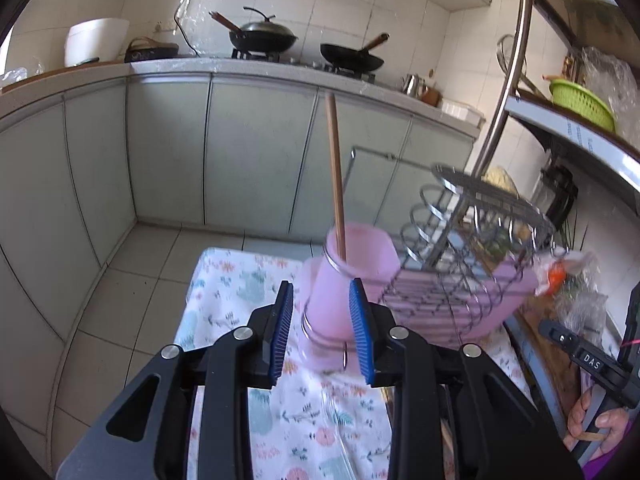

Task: Organize utensils
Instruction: 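Lower the chopsticks into the pink cup and open both tools, then grasp the clear plastic fork with the left tool while the right tool grasps the black spoon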

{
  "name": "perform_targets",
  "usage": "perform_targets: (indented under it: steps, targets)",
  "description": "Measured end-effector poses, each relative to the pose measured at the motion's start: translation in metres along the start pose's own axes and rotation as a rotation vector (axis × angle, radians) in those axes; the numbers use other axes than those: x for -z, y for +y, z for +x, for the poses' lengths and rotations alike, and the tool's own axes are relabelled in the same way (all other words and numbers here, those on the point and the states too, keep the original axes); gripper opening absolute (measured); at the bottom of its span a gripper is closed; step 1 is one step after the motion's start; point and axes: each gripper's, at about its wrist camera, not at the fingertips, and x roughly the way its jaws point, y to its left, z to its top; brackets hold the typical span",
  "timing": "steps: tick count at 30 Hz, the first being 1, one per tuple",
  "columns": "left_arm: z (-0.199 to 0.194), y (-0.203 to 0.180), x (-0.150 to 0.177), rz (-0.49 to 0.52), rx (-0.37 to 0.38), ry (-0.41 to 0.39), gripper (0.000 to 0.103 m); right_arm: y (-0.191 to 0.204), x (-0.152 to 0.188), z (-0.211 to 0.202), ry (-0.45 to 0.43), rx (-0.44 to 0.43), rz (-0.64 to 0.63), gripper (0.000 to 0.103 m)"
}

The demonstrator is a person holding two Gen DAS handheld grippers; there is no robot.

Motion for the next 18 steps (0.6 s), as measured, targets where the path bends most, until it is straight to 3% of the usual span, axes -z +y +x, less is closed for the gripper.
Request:
perform_targets:
  steps: [10,18]
  targets:
    - [0.01,-0.003,0.021,0.028,0.039,0.077,0.029,0.017,0.016,0.015,0.087,-0.012,-0.066,0.029]
    - [0.033,0.015,0.034,-0.059,0.083,0.216,0.029,0.01,0.021,0.036,0.177,-0.034,-0.046,0.028]
